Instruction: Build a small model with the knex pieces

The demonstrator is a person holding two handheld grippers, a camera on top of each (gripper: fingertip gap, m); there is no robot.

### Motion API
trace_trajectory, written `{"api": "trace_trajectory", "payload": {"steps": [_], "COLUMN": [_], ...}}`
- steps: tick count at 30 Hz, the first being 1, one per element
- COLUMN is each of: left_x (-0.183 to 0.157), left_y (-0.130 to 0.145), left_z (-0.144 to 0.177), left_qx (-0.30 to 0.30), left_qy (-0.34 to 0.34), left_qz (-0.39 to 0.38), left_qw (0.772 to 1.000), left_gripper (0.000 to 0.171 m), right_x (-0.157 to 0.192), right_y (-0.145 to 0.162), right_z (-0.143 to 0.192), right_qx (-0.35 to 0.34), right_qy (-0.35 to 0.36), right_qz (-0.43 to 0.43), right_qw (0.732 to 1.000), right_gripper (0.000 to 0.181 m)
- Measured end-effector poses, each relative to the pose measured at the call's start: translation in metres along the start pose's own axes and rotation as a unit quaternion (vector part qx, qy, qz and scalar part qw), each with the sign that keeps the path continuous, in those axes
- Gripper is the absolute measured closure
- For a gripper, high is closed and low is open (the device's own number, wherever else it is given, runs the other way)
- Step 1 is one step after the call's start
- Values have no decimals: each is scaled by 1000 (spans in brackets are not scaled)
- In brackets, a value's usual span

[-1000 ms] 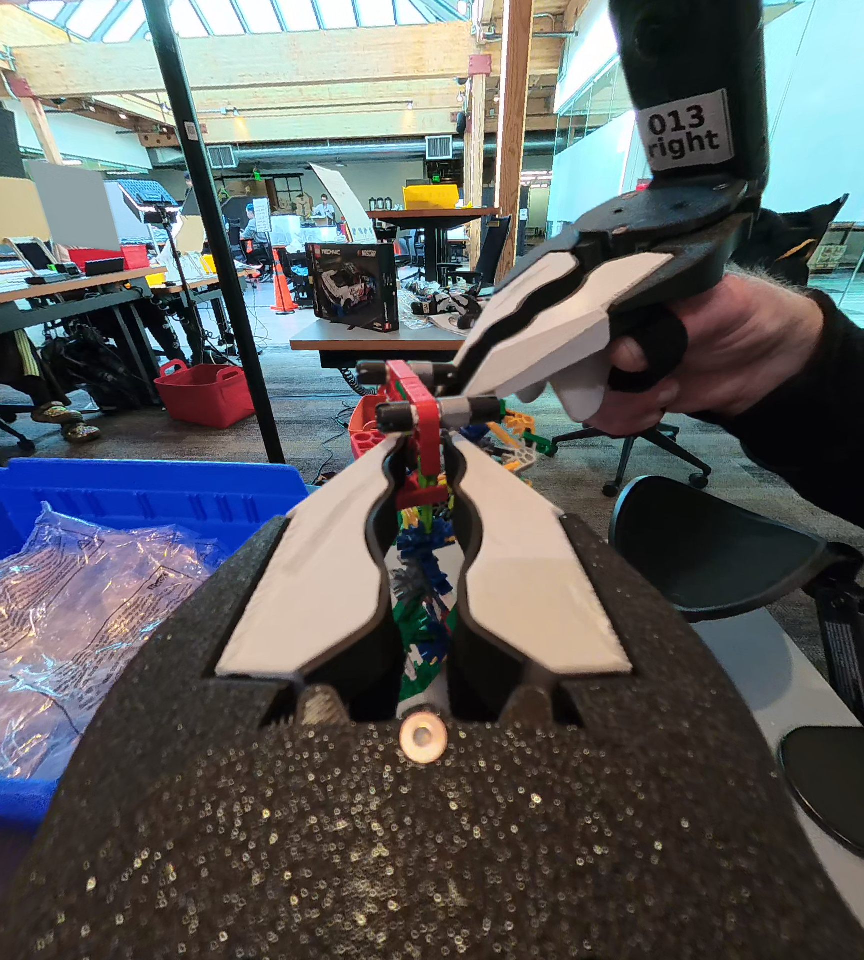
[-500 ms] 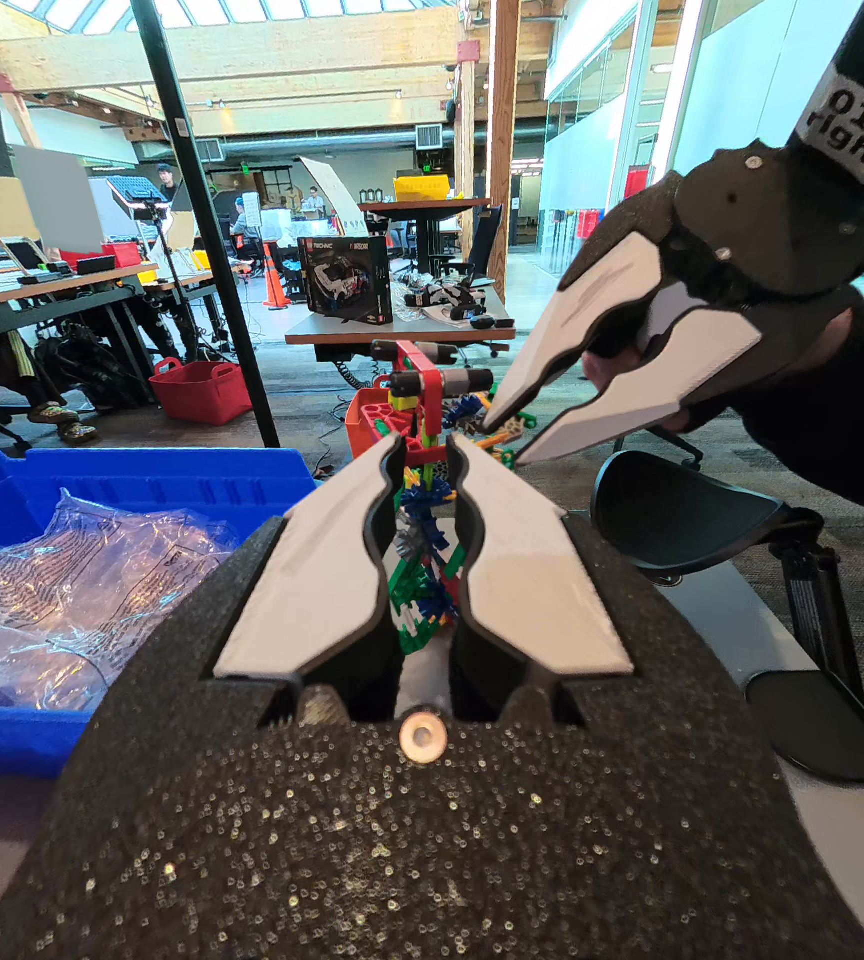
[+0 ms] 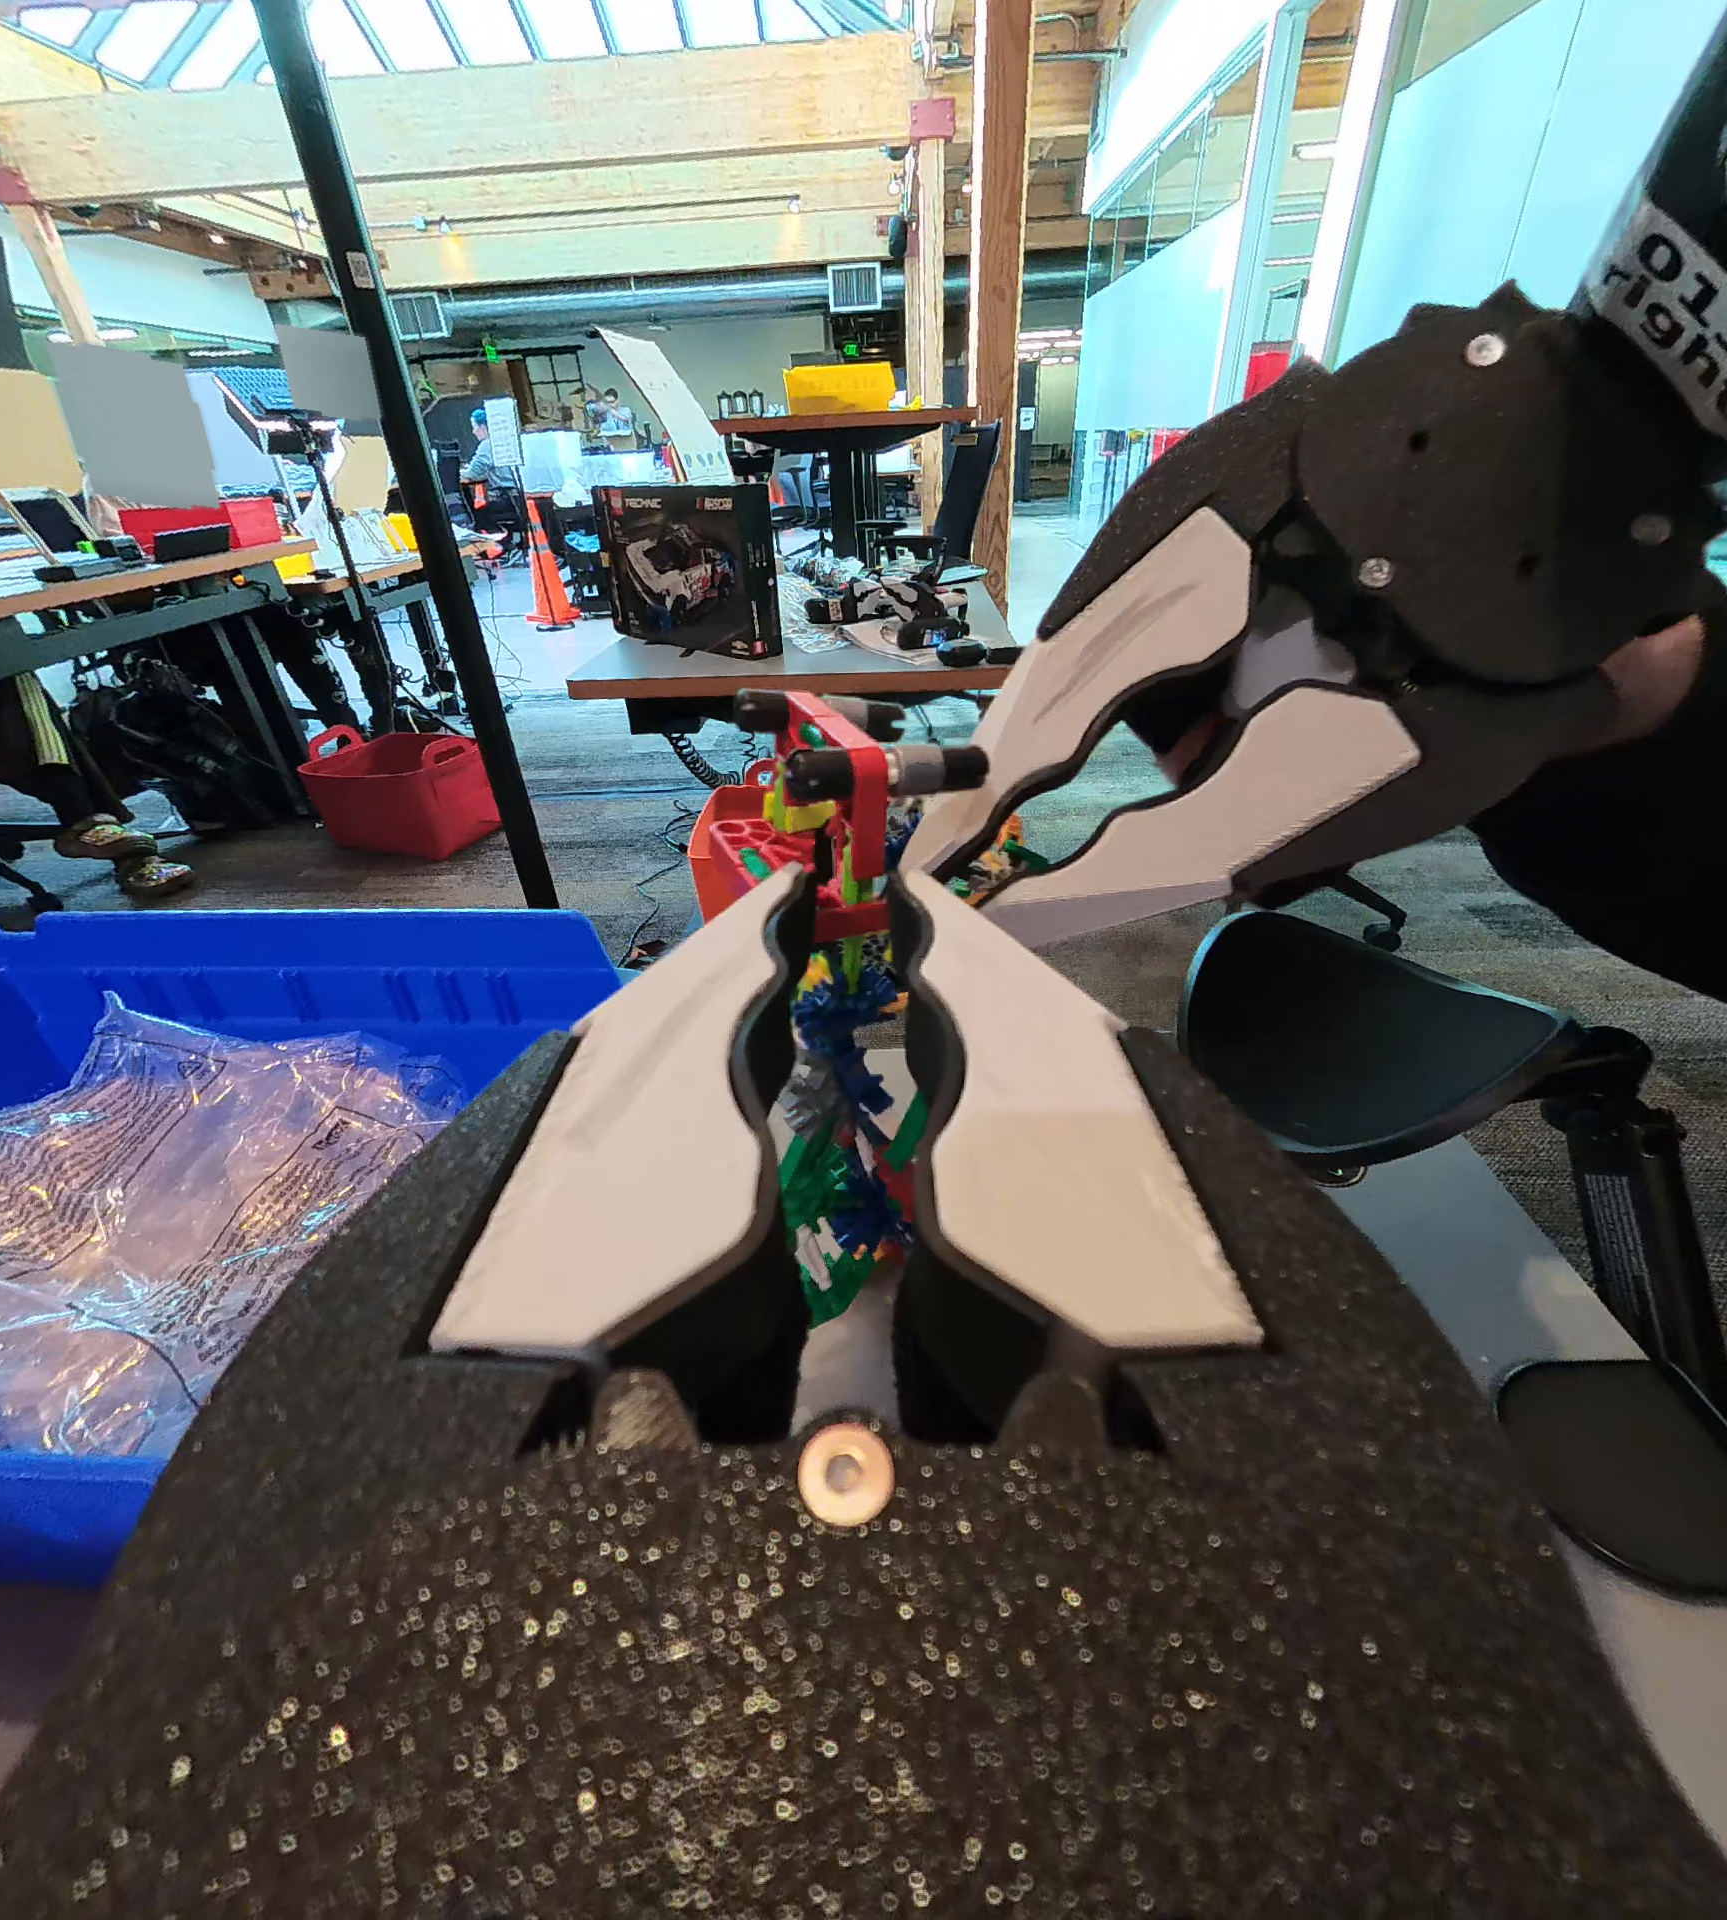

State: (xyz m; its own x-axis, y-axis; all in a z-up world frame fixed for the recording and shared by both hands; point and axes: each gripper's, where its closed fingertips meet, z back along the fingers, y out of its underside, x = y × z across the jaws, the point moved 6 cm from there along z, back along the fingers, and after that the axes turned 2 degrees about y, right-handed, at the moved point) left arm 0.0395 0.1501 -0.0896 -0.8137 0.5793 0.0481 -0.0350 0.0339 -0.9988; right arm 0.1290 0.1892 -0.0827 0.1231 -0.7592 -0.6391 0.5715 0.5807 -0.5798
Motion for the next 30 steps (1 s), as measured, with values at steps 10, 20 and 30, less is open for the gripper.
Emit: {"api": "trace_trajectory", "payload": {"steps": [10, 20, 30], "left_x": [2, -2, -7], "left_y": [0, 2, 1], "left_z": [5, 1, -2], "left_qx": [7, 11, 21], "left_qy": [-11, -6, -19], "left_qz": [-14, -29, -48], "left_qw": [1000, 1000, 998], "left_gripper": [162, 164, 157], "right_x": [-10, -16, -18], "right_y": [-5, -6, -7], "right_z": [7, 4, 1], "right_qx": [-29, -44, -29], "right_qy": [-55, -95, -106], "right_qz": [-52, -110, -120], "right_qw": [997, 988, 987], "right_gripper": [177, 177, 178]}}
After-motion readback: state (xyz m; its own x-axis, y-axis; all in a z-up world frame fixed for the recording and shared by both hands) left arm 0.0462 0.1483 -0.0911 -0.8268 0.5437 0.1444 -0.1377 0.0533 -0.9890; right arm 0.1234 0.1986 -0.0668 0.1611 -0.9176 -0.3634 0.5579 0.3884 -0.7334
